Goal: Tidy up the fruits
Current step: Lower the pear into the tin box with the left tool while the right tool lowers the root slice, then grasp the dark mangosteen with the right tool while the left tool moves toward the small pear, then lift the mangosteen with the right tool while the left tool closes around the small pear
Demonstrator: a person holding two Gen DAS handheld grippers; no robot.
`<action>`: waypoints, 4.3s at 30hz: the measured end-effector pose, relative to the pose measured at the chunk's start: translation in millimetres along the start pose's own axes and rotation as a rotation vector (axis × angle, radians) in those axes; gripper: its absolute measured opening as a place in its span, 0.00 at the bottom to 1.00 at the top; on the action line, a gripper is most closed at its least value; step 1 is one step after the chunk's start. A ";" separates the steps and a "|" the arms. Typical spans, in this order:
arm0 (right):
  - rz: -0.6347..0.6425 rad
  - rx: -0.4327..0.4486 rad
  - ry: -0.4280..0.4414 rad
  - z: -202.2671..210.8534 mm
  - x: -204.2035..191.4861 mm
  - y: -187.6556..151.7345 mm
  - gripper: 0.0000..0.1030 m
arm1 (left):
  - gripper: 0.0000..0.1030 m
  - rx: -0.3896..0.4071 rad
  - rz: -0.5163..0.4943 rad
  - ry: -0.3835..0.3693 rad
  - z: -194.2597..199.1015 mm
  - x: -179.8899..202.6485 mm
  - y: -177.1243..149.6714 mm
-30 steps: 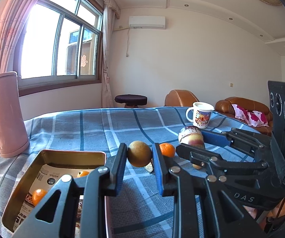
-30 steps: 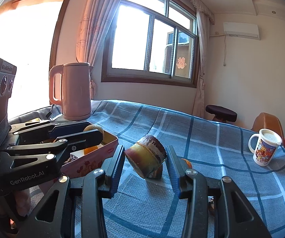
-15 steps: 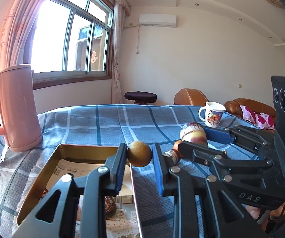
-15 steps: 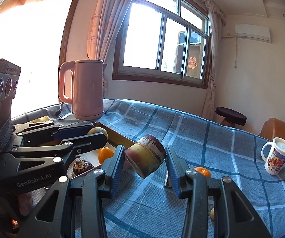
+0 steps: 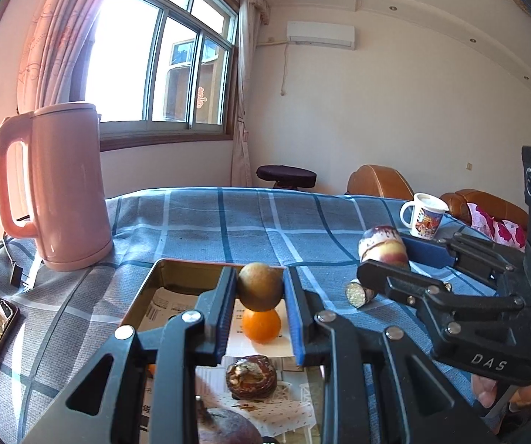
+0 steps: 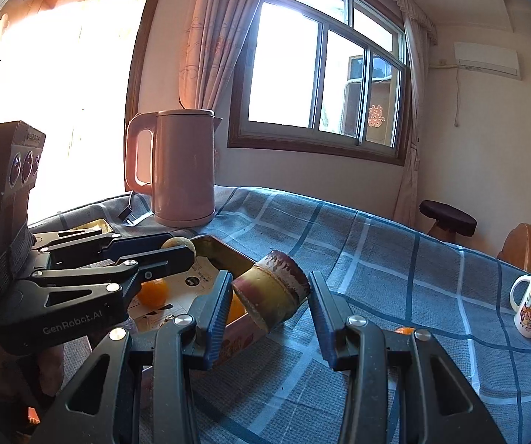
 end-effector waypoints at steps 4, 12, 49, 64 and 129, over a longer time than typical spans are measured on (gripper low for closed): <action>0.005 -0.005 0.017 -6.1 -6.0 3.2 0.42 | 0.27 -0.015 0.019 0.021 -1.1 -13.1 -0.5; 0.028 -0.019 0.040 -17.8 -22.3 7.6 0.42 | 0.27 -0.047 0.041 0.050 -4.3 -29.0 -2.5; 0.061 -0.156 0.102 -63.4 -55.0 1.6 0.43 | 0.27 -0.197 0.058 0.092 -22.8 -57.8 -14.1; 0.102 -0.249 0.118 -79.7 -65.9 -6.0 0.43 | 0.28 -0.232 0.059 0.099 -28.9 -59.0 -17.1; -0.525 -0.368 -0.211 17.1 205.1 -125.5 0.45 | 0.77 -0.383 -0.317 -0.191 -120.8 204.6 -10.3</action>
Point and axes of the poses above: each gripper's, at about its wrist camera, not at the fingertips, and z roughly against the way its jaws point, x to its right, y to its top, the point moved 7 cm from there along -z, roughly the way its jaws point, and after that the axes turned 14 degrees about -x, right-handed, at the moved point
